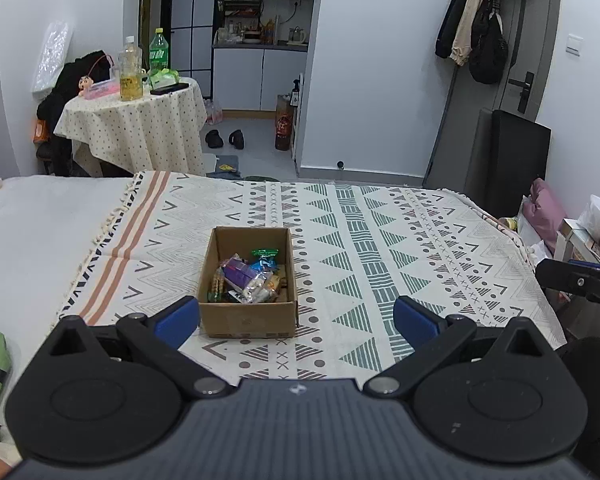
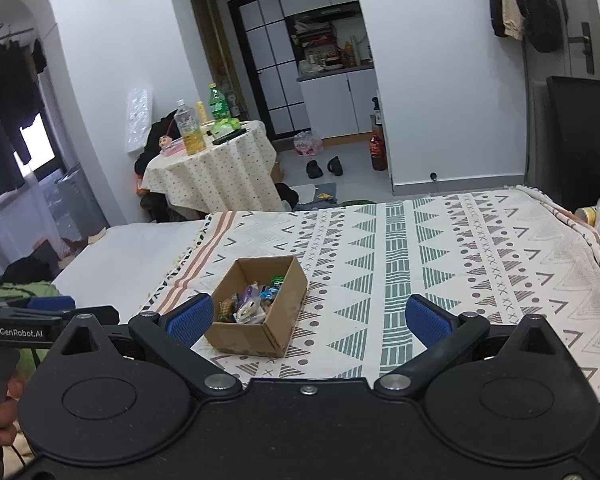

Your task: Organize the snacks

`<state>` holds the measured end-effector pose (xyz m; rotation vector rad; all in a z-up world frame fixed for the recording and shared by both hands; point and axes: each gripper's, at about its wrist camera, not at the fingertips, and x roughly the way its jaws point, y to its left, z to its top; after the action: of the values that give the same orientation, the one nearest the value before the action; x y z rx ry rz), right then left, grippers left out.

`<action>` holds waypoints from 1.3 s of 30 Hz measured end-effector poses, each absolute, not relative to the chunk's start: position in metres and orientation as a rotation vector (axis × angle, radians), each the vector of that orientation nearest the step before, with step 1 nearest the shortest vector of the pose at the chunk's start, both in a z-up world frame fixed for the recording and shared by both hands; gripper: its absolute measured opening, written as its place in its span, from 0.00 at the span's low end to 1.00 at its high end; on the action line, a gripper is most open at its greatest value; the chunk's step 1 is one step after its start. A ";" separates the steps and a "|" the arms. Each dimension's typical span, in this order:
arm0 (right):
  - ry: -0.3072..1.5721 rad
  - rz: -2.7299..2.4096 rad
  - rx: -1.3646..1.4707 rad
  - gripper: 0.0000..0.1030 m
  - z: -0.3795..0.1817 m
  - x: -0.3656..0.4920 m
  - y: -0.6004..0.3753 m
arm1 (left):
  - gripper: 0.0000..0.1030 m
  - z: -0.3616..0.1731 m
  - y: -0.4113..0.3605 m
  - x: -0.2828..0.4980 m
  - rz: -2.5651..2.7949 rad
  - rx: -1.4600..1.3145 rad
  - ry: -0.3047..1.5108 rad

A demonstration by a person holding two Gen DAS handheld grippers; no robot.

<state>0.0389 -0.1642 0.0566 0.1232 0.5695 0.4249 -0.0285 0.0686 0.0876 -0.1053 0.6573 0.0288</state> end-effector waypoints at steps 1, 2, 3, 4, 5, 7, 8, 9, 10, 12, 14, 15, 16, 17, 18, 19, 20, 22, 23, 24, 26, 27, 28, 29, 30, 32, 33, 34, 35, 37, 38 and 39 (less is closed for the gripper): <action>0.570 0.430 0.118 1.00 0.057 0.039 -0.163 | 1.00 0.088 0.069 -0.029 0.028 -0.103 0.656; 0.570 0.435 0.114 1.00 0.058 0.038 -0.161 | 1.00 0.089 0.070 -0.029 0.027 -0.102 0.654; 0.571 0.440 0.110 1.00 0.059 0.038 -0.160 | 1.00 0.090 0.070 -0.028 0.027 -0.104 0.652; 0.572 0.443 0.108 1.00 0.060 0.037 -0.159 | 1.00 0.091 0.071 -0.028 0.025 -0.107 0.649; 0.575 0.447 0.108 1.00 0.060 0.038 -0.157 | 1.00 0.091 0.072 -0.029 0.024 -0.113 0.646; 0.580 0.451 0.108 1.00 0.060 0.036 -0.156 | 1.00 0.092 0.073 -0.029 0.023 -0.117 0.642; 0.581 0.451 0.107 1.00 0.059 0.035 -0.156 | 1.00 0.092 0.073 -0.029 0.024 -0.115 0.641; 0.582 0.450 0.106 1.00 0.059 0.035 -0.156 | 1.00 0.091 0.073 -0.029 0.024 -0.114 0.641; 0.583 0.451 0.105 1.00 0.059 0.035 -0.156 | 1.00 0.091 0.074 -0.030 0.024 -0.113 0.642; 0.587 0.449 0.105 1.00 0.057 0.035 -0.155 | 1.00 0.091 0.074 -0.030 0.023 -0.112 0.645; 0.592 0.445 0.107 1.00 0.057 0.036 -0.155 | 1.00 0.091 0.075 -0.031 0.022 -0.110 0.648; 0.594 0.444 0.108 1.00 0.057 0.037 -0.155 | 1.00 0.091 0.075 -0.031 0.022 -0.109 0.648; 0.595 0.442 0.109 1.00 0.057 0.037 -0.156 | 1.00 0.091 0.075 -0.031 0.021 -0.110 0.648; 0.595 0.439 0.110 1.00 0.057 0.037 -0.156 | 1.00 0.091 0.074 -0.031 0.021 -0.111 0.648; 0.595 0.438 0.110 1.00 0.057 0.037 -0.156 | 1.00 0.091 0.075 -0.031 0.021 -0.113 0.648; 0.595 0.439 0.109 1.00 0.057 0.037 -0.156 | 1.00 0.091 0.074 -0.030 0.021 -0.113 0.649; 0.594 0.438 0.109 1.00 0.058 0.037 -0.156 | 1.00 0.091 0.074 -0.030 0.021 -0.113 0.649; 0.594 0.438 0.108 1.00 0.058 0.037 -0.157 | 1.00 0.091 0.074 -0.030 0.021 -0.113 0.648; 0.593 0.439 0.106 1.00 0.058 0.037 -0.157 | 1.00 0.091 0.074 -0.030 0.020 -0.112 0.648; 0.592 0.439 0.105 1.00 0.058 0.037 -0.157 | 1.00 0.091 0.074 -0.030 0.018 -0.111 0.648; 0.593 0.437 0.105 1.00 0.058 0.037 -0.157 | 1.00 0.090 0.073 -0.030 0.015 -0.108 0.649; 0.595 0.436 0.106 1.00 0.058 0.038 -0.158 | 1.00 0.090 0.073 -0.030 0.014 -0.106 0.649; 0.596 0.435 0.107 1.00 0.058 0.038 -0.158 | 1.00 0.089 0.072 -0.030 0.013 -0.104 0.650; 0.597 0.434 0.107 1.00 0.058 0.038 -0.158 | 1.00 0.089 0.072 -0.030 0.011 -0.103 0.649; 0.597 0.433 0.107 1.00 0.058 0.038 -0.159 | 1.00 0.089 0.072 -0.030 0.011 -0.102 0.649; 0.596 0.435 0.106 1.00 0.058 0.037 -0.159 | 1.00 0.089 0.072 -0.030 0.012 -0.103 0.649; 0.596 0.436 0.106 1.00 0.058 0.037 -0.159 | 1.00 0.089 0.072 -0.030 0.011 -0.103 0.650; 0.598 0.435 0.106 1.00 0.058 0.038 -0.159 | 1.00 0.089 0.072 -0.030 0.011 -0.102 0.651; 0.598 0.434 0.106 1.00 0.058 0.037 -0.159 | 1.00 0.089 0.072 -0.030 0.010 -0.101 0.652; 0.598 0.434 0.106 1.00 0.058 0.037 -0.159 | 1.00 0.090 0.071 -0.030 0.009 -0.098 0.653; 0.598 0.434 0.107 1.00 0.058 0.037 -0.159 | 1.00 0.090 0.070 -0.030 0.008 -0.097 0.654; 0.597 0.434 0.107 1.00 0.058 0.037 -0.158 | 1.00 0.090 0.070 -0.031 0.007 -0.096 0.654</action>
<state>0.0373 -0.1584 0.0582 0.1069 0.5974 0.4344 -0.0307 0.0701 0.0898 -0.0965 0.6541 0.0069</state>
